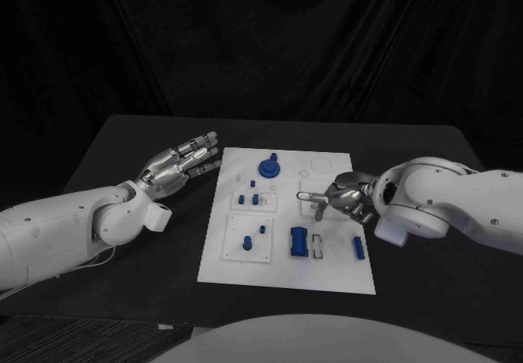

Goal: Assemble the parts on the task board

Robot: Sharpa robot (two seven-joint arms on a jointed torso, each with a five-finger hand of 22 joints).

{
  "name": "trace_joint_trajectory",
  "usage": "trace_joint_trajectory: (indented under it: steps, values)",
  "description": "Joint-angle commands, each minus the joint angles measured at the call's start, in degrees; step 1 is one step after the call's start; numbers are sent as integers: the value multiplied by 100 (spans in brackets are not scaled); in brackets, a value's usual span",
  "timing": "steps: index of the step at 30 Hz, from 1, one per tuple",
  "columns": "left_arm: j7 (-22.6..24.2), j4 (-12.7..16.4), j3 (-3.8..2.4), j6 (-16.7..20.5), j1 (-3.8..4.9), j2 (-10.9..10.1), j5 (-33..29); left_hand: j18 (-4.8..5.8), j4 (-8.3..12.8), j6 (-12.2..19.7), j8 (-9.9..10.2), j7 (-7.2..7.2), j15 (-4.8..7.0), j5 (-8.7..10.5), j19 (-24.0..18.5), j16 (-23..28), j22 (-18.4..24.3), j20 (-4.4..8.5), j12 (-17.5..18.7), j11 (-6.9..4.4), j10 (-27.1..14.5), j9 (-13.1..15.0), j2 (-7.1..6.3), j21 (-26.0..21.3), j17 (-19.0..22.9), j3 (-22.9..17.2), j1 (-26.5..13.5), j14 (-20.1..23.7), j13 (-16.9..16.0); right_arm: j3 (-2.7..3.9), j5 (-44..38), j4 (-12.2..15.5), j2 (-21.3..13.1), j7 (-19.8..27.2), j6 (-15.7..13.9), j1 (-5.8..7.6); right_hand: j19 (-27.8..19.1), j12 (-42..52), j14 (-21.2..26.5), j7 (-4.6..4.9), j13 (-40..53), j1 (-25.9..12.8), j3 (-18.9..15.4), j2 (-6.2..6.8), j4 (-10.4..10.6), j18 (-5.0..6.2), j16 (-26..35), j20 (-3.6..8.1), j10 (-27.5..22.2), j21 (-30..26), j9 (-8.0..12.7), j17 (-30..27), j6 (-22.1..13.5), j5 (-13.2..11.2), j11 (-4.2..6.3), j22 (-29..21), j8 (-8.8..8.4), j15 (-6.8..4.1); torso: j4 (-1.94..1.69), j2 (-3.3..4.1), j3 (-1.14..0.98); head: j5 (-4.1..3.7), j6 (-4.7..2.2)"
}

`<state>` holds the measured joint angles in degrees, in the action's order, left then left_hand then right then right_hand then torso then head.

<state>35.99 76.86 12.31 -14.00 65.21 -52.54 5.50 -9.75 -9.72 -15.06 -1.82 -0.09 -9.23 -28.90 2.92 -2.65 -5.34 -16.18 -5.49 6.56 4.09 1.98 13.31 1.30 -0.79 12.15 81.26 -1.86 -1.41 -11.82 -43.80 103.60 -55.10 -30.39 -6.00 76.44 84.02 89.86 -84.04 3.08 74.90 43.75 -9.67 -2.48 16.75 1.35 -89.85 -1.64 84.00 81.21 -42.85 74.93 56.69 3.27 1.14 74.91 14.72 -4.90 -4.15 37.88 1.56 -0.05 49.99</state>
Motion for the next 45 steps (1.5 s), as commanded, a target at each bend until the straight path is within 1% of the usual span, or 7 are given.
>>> trace_joint_trajectory:
  steps: [1,10,13,16,23,33,45]
  values:
    - [62,7,-5,-59,-8,12,-33,-59,-34,-13,-38,13,-40,-29,24,-19,-3,-9,-13,2,-16,5,60,22,-8,-6,-10,-16,0,-8,935,17,-111,532,-418,133,270,14,-596,-14,1510,45,-55,-115,-10,65,-15,-7,600,57,9,1507,53,42,6,1246,47,24,-3,-3,6,1,1]
    - [65,2,-5,-45,-10,5,-33,-59,-37,-12,-39,17,-41,-28,27,-20,-6,-10,-20,3,-12,5,60,23,-8,-4,-13,-17,-1,-10,1112,-205,-234,332,-185,255,282,14,-596,-43,1510,544,-188,-261,-121,59,-15,18,600,95,44,1507,110,501,33,1254,114,0,-3,6,6,-11,1]
    - [67,-1,-5,-45,-10,4,-33,-59,-38,-18,-40,19,-41,-28,28,-24,-8,-10,-23,4,-10,6,60,24,-10,-4,-13,-19,-2,-10,524,-235,-278,82,25,208,282,14,-596,-44,1510,1273,-91,-222,-549,57,-15,24,600,106,77,1507,77,1257,35,1256,110,-4,0,15,3,-4,1]
    - [62,-10,-5,-50,-14,4,-33,-59,-38,-18,-40,19,-41,-28,28,-24,-8,-10,-23,4,-10,6,60,24,-10,-4,-13,-19,-2,-11,-298,-241,-339,-187,315,161,265,14,-592,-38,1510,1563,-117,-167,-735,68,-8,22,600,64,120,1488,62,1346,33,1241,97,1,4,10,2,-6,1]
    - [59,-27,-5,-57,-27,20,-33,-59,-38,-16,-39,20,-41,-30,26,-21,-3,-10,-22,5,-11,6,60,23,-9,-3,-13,-17,-2,-12,-1111,-243,-436,-415,597,105,251,14,-583,-61,1510,2124,30,-241,-1107,77,8,20,600,26,299,1442,202,995,41,1228,63,-7,0,6,1,-36,1]
    - [81,-33,-5,-43,-44,30,-33,-59,-39,5,-36,22,-41,-33,27,-23,-4,-11,-24,8,-9,3,61,23,-9,-4,-13,-18,-2,-13,-1720,-220,-520,-508,812,1,277,14,-579,-153,1510,1959,-41,-298,-1020,64,16,77,600,80,454,1417,590,770,119,1246,79,-74,-3,2,6,-42,1]
    - [98,-35,-5,-39,-52,26,-33,-59,-38,-1,-36,18,-41,-35,28,-22,-5,-11,-28,12,-7,3,61,24,-9,-3,-11,-18,-3,-13,-2061,-173,-582,-609,1281,-156,277,14,-566,-112,1510,1729,-147,-348,-892,65,36,75,600,70,949,1353,740,583,88,1242,-338,-59,0,8,2,-94,1]
